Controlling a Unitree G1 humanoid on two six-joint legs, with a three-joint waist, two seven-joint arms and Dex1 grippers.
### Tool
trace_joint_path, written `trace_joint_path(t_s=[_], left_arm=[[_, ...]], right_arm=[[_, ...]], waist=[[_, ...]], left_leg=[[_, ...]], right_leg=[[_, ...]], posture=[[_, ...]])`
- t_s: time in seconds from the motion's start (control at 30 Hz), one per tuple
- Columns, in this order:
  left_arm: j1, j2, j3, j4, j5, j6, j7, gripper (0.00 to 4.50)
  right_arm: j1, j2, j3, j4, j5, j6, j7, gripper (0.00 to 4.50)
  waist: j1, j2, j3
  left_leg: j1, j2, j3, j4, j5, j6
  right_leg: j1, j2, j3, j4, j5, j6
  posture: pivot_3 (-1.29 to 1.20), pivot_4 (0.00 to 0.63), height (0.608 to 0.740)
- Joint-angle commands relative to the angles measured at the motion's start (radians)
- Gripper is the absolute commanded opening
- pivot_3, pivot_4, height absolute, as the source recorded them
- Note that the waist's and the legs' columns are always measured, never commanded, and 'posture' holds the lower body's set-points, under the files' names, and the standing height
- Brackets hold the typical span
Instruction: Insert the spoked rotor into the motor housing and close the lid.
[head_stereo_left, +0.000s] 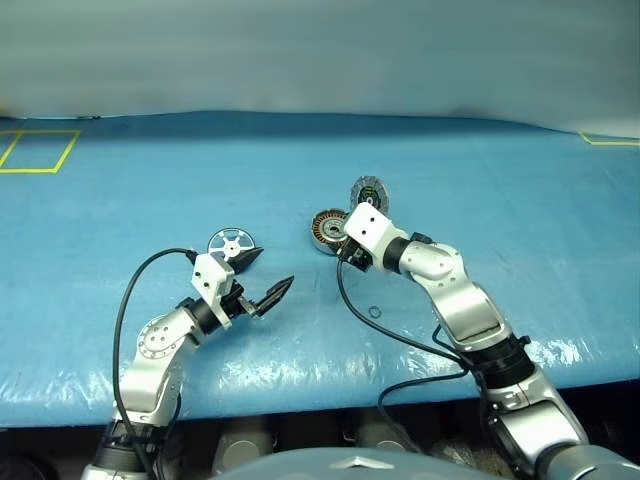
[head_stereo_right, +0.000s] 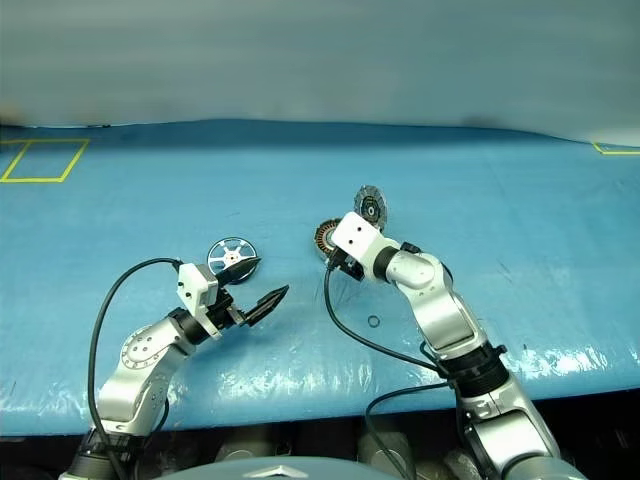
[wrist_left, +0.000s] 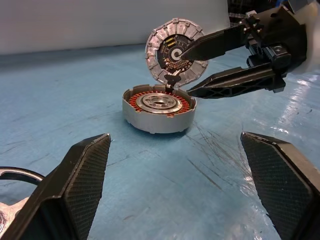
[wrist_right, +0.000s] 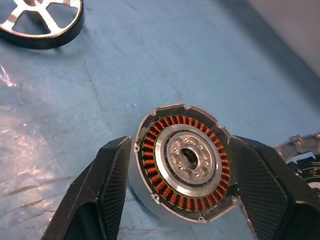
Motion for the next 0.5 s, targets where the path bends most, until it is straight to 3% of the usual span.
trace_joint_path(t_s=[0.03,0.2,0.5], left_arm=[[0.010,-0.010,-0.001,-0.055,-0.003,-0.008,0.007,4.47],[0.035,-0.026,-0.007,-0.055,0.015,-0.025,0.029,4.47],[0.070,-0.044,-0.011,-0.071,0.004,-0.027,0.025,4.47]], right_arm=[[-0.087,-0.009,0.034,0.048,-0.012,0.033,0.061,3.25],[-0.194,0.021,0.058,0.135,-0.001,0.152,0.107,3.25],[-0.272,0.002,0.173,0.284,-0.078,0.111,0.171,3.25]], waist=[[0.000,0.000,0.000],[0.000,0.000,0.000],[0.000,0.000,0.000]], left_leg=[[0.000,0.000,0.000,0.000,0.000,0.000],[0.000,0.000,0.000,0.000,0.000,0.000],[0.000,0.000,0.000,0.000,0.000,0.000]], right_leg=[[0.000,0.000,0.000,0.000,0.000,0.000],[0.000,0.000,0.000,0.000,0.000,0.000],[0.000,0.000,0.000,0.000,0.000,0.000]], posture=[[0.00,0.150,0.740],[0.00,0.150,0.740],[0.00,0.150,0.740]])
